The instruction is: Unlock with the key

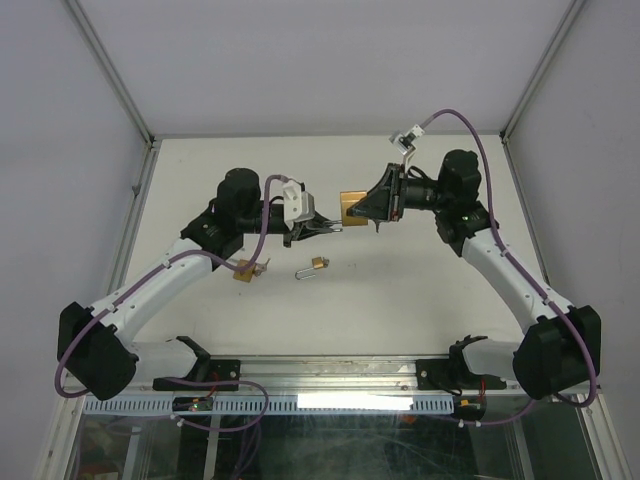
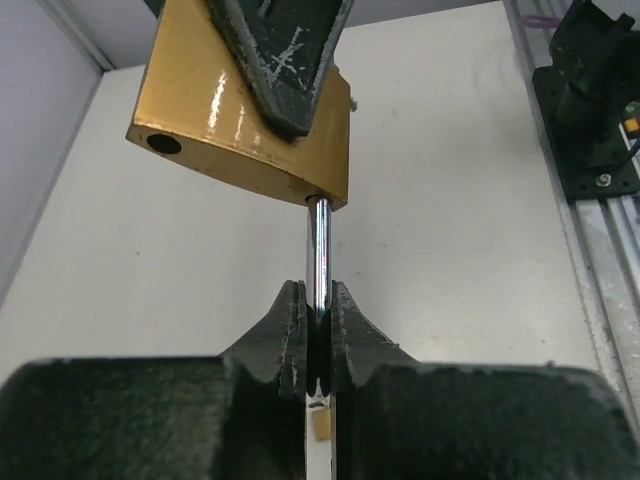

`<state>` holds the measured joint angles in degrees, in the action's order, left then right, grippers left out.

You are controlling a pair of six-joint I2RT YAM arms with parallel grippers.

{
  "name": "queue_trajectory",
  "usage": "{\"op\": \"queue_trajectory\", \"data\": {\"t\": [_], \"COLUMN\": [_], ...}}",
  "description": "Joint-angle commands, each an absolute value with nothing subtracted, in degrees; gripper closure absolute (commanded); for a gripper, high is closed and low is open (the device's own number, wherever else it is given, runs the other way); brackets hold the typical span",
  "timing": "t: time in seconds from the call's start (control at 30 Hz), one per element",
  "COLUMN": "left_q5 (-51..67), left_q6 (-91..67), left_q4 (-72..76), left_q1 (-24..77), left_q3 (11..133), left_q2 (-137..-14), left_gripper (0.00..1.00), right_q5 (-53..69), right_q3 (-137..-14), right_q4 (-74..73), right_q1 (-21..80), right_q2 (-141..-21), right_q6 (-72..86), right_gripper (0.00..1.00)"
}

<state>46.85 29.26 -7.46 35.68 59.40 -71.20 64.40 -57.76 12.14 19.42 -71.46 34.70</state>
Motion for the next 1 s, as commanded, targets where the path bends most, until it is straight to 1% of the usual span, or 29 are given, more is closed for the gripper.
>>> {"op": "queue_trajectory", "data": {"t": [0.0, 0.07, 0.13, 0.2, 0.3, 0.4, 0.43, 0.47, 0.53, 0.57, 0.6, 0.63, 0.67, 0.83, 0.97], "left_q5": [45.7, 43.8, 45.4, 47.2, 47.8, 49.1, 49.6, 51.2, 54.2, 54.8, 54.3, 53.3, 52.7, 51.7, 51.9], "left_q6": [21.1, 12.5, 5.8, 0.6, -2.3, -2.8, -3.6, -4.1, -3.2, -2.0, -0.9, -0.2, 0.5, 0.5, 1.7], "left_q4": [-5.7, -5.9, -8.5, -10.1, -10.1, -9.8, -9.8, -9.9, -11.1, -12.2, -13.2, -13.3, -13.3, -14.9, -15.2], "left_q1": [36.1, 35.8, 35.2, 34.8, 34.7, 34.7, 34.7, 34.5, 34.2, 34.1, 34.0, 33.7, 33.4, 31.2, 30.7], "left_q3": [60.8, 61.4, 62.1, 62.0, 61.7, 63.5, 64.6, 65.9, 68.9, 70.4, 71.3, 71.6, 71.5, 70.8, 70.5], "left_q2": [-71.3, -72.8, -76.7, -80.6, -87.6, -95.0, -97.6, -100.2, -104.7, -106.5, -107.4, -107.9, -107.9, -106.6, -102.7], "left_gripper": [1.00, 1.00, 1.00, 1.00, 1.00, 1.00, 0.96, 0.83, 0.36, 0.17, 0.04, 0.01, 0.01, 0.01, 0.01], "right_q5": [63.0, 62.1, 60.1, 55.9, 49.4, 47.7, 48.4, 49.1, 50.6, 51.2, 51.9, 52.3, 52.5, 50.4, 51.4], "right_q3": [-58.3, -57.5, -54.5, -50.3, -46.0, -44.3, -44.6, -44.8, -44.9, -45.1, -45.5, -46.1, -46.4, -46.4, -47.7], "right_q4": [18.6, 13.5, 9.8, 9.2, 8.9, 8.0, 7.0, 6.0, 4.6, 3.4, 1.9, 0.2, -1.2, -3.3, -2.6], "right_q1": [19.3, 19.3, 19.2, 19.0, 18.4, 17.4, 17.3, 17.2, 16.7, 16.4, 16.1, 15.6, 15.1, 11.6, 9.2], "right_q2": [-69.4, -69.6, -70.0, -70.7, -72.4, -77.1, -78.9, -80.8, -84.5, -86.4, -88.2, -89.6, -91.0, -95.5, -99.6], "right_q6": [35.3, 30.7, 27.5, 27.0, 25.7, 24.5, 23.9, 23.4, 22.5, 21.9, 21.3, 20.8, 20.3, 19.1, 17.4], "right_gripper": [1.00, 1.00, 1.00, 1.00, 1.00, 1.00, 1.00, 1.00, 1.00, 1.00, 1.00, 1.00, 1.00, 1.00, 1.00]}}
